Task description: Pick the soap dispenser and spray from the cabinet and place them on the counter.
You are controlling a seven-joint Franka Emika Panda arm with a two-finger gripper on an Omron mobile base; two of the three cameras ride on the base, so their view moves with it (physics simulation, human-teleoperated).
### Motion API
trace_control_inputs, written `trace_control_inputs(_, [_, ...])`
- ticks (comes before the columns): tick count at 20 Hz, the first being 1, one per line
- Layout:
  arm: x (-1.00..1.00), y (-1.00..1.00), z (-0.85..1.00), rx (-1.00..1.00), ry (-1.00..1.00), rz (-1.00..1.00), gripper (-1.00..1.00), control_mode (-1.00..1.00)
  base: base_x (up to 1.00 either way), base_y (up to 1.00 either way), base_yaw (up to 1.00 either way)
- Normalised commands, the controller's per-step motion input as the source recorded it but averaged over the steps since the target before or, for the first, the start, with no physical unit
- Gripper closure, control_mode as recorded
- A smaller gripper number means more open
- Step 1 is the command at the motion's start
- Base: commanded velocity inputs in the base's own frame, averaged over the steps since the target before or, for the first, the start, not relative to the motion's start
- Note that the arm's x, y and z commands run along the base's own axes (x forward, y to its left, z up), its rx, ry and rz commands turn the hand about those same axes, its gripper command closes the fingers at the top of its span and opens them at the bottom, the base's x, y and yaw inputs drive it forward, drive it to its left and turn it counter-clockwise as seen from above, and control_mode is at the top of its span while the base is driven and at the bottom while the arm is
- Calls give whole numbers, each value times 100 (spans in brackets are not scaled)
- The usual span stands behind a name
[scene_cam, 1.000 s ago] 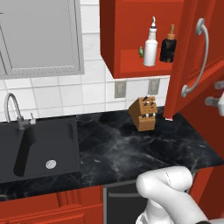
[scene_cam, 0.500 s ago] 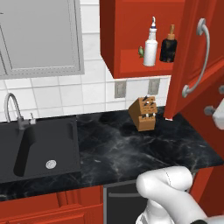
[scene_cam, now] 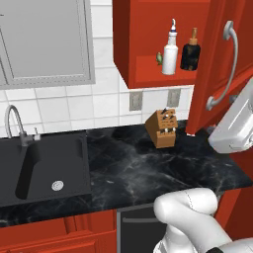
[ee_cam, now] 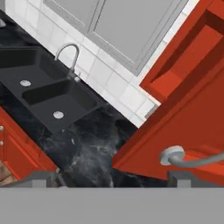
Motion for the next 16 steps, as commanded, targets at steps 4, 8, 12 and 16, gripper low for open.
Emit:
trace_control_inputs(4, [0,47,0,-23,0,-8,-100,-100,0,0,0])
trace_control_inputs(8, [0,48,0,-22,0,-6,-100,-100,0,0,0])
trace_control_inputs(12, [0,49,0,-22,0,-6,-100,-100,0,0,0])
trace_control_inputs(16, [0,41,0,-20,0,-6,-100,-100,0,0,0])
